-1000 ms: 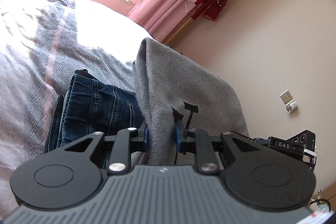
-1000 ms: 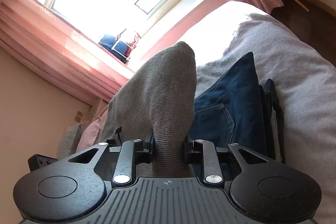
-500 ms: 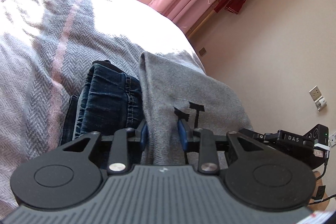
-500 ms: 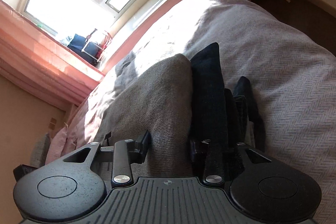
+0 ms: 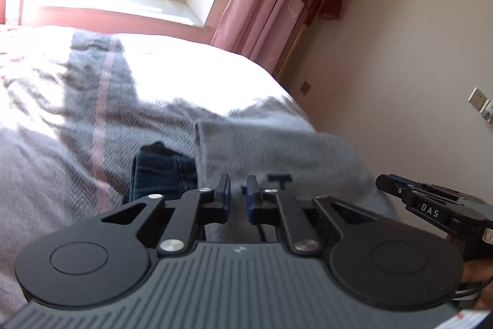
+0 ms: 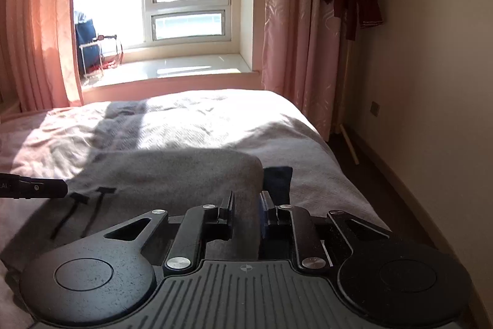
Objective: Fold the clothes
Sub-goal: 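Carry the skirt with the left gripper to the dark jeans stack, then lower the skirt onto the jeans stack and open the left gripper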
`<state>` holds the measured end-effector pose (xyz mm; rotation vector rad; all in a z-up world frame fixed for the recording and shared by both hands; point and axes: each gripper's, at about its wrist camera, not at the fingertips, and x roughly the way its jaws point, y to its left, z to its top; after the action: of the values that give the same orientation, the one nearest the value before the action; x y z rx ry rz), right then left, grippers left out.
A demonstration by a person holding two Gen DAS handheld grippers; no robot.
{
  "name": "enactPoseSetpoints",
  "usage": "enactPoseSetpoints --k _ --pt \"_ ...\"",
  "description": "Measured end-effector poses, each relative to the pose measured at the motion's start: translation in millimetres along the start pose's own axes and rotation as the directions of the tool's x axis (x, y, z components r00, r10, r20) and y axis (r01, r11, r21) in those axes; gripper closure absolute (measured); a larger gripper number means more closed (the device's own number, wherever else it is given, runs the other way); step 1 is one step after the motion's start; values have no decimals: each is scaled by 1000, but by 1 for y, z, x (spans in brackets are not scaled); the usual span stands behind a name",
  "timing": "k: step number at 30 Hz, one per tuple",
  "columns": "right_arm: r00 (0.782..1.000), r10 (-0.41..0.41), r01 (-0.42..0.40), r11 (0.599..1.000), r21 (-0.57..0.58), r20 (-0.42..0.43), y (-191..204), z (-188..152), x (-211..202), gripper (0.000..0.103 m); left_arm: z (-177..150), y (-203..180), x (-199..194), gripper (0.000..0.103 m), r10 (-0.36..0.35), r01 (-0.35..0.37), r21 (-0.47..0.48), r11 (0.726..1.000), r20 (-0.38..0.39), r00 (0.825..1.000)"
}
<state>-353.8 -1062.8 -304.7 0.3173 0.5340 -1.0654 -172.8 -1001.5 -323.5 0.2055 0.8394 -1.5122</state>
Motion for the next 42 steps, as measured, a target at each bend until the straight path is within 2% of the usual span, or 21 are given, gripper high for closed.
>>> enactPoseSetpoints --k 2,4,7,9,11,14,16,18,21,27,42 --pt "1000 -12 12 1000 -4 3 0 -22 11 90 -17 5 14 99 34 -33 10 999 -30 999" --pt "1000 -29 29 998 -57 0 4 -34 17 90 -27 8 19 100 35 -33 38 999 -32 999" --pt "1000 -4 5 1000 5 -12 -3 -29 10 90 -24 6 14 101 52 -50 45 998 -37 998" --pt "1000 -8 8 998 57 -9 -7 -18 -10 90 -18 0 -2 102 63 -62 58 996 -24 998" --pt "999 -2 0 999 53 35 -3 -12 -42 90 -18 -6 -22 102 53 -53 50 997 2 999" --pt "998 12 -16 998 60 57 8 -20 -76 90 -30 -25 -50 101 44 -46 95 994 18 999" --pt "999 12 -14 999 46 37 17 -33 -85 90 -45 -35 -56 100 60 -59 113 992 -13 998" --pt "1000 17 -17 999 30 -18 25 -48 -79 90 -58 -39 -53 98 97 -93 134 987 -27 995" --pt "997 -19 16 999 -40 -71 35 -63 -63 89 -63 -40 -45 98 126 -118 126 985 -53 991" --pt "992 -24 21 999 -28 -121 35 -52 -55 88 -51 -46 -39 97 187 -172 143 975 -97 977" --pt "990 2 -1 1000 8 -143 28 -53 -57 88 -50 -53 -43 96 222 -203 149 968 -121 968"
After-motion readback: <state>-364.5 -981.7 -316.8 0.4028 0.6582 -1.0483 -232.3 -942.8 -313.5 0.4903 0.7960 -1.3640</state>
